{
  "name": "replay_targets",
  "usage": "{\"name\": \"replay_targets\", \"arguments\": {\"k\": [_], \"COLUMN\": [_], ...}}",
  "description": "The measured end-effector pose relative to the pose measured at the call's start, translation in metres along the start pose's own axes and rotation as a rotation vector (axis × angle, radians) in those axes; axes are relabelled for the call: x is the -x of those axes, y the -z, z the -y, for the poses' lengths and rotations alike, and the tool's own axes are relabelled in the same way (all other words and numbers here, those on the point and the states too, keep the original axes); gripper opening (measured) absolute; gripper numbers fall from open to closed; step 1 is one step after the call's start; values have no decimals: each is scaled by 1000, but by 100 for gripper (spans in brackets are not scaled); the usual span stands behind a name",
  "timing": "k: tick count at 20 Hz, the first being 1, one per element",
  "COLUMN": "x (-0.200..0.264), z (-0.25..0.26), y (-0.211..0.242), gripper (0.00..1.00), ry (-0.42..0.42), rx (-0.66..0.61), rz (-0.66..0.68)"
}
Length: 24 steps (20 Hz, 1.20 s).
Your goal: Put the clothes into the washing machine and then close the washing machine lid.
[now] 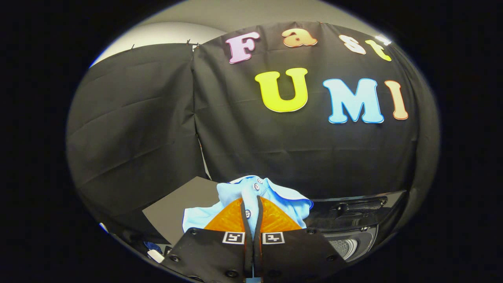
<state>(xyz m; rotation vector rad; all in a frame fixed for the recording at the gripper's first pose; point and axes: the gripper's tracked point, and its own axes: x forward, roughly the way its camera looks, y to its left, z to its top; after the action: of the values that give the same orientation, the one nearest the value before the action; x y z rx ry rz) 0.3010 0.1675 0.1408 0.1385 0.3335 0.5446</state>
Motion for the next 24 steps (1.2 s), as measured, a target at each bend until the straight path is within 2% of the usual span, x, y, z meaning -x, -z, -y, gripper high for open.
{"name": "replay_targets", "arguments": {"k": [15,24], "x": [59,76], "z": [127,177], "y": [-7,8], "gripper": [2,2], "ry": [216,313], "rx": [-71,-86], "rz": [69,64]}}
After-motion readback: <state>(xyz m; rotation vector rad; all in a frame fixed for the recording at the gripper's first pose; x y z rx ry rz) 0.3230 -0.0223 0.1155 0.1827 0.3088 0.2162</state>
